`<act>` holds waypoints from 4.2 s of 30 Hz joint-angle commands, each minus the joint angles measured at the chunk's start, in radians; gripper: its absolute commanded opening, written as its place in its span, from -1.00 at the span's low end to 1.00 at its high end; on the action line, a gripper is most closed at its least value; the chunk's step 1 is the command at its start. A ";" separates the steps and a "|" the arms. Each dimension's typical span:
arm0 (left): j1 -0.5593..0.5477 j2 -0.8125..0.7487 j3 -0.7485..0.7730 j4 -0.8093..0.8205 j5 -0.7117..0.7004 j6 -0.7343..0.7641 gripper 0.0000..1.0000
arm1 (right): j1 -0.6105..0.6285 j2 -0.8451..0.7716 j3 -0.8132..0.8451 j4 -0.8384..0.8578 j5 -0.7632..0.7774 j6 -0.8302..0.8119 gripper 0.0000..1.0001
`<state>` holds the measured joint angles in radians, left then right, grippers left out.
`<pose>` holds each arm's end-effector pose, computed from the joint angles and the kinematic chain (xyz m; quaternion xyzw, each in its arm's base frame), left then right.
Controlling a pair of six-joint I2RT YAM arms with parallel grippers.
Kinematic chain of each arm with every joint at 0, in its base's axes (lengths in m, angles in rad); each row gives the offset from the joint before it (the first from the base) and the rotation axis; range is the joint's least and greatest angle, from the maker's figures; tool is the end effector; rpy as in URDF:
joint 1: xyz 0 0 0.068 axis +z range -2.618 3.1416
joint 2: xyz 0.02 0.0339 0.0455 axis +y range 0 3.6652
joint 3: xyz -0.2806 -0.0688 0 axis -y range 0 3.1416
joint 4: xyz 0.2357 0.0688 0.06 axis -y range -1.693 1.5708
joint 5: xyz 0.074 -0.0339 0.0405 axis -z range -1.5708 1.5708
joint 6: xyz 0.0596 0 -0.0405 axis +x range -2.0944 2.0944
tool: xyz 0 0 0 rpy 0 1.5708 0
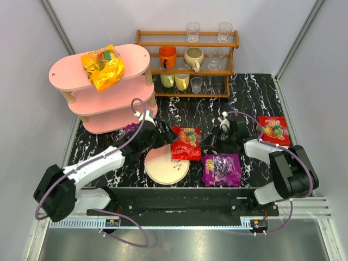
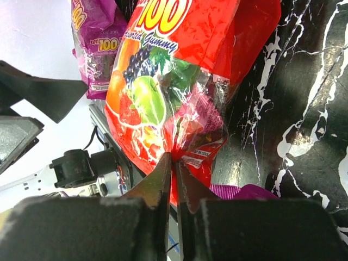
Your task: Place and organize the candy bags onto the shelf
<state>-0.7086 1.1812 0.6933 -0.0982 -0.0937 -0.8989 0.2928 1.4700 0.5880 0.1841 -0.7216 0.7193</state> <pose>0.2017 -0.1655 0.2418 -0.1057 0.8742 -0.3113 0.3574 0.2556 0.1182 0.1725 0.0336 0.8603 0.4715 0.1909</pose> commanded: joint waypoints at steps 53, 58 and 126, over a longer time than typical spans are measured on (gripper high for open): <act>-0.318 0.042 -0.100 0.286 -0.425 0.000 -1.00 | 0.006 -0.017 0.059 0.126 -0.140 0.057 -0.97; -0.325 -0.040 -0.086 0.210 -0.472 0.069 -1.00 | 0.046 -0.105 0.156 -0.017 -0.107 -0.021 -1.00; 0.414 -0.384 0.221 0.064 -0.115 0.615 -1.00 | 0.356 0.492 1.288 -0.066 0.090 -0.090 -1.00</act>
<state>-0.3302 0.7944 0.8642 -0.1612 -0.2310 -0.3099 0.6552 1.9488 1.7969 0.0319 -0.6304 0.6399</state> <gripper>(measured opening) 0.005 0.007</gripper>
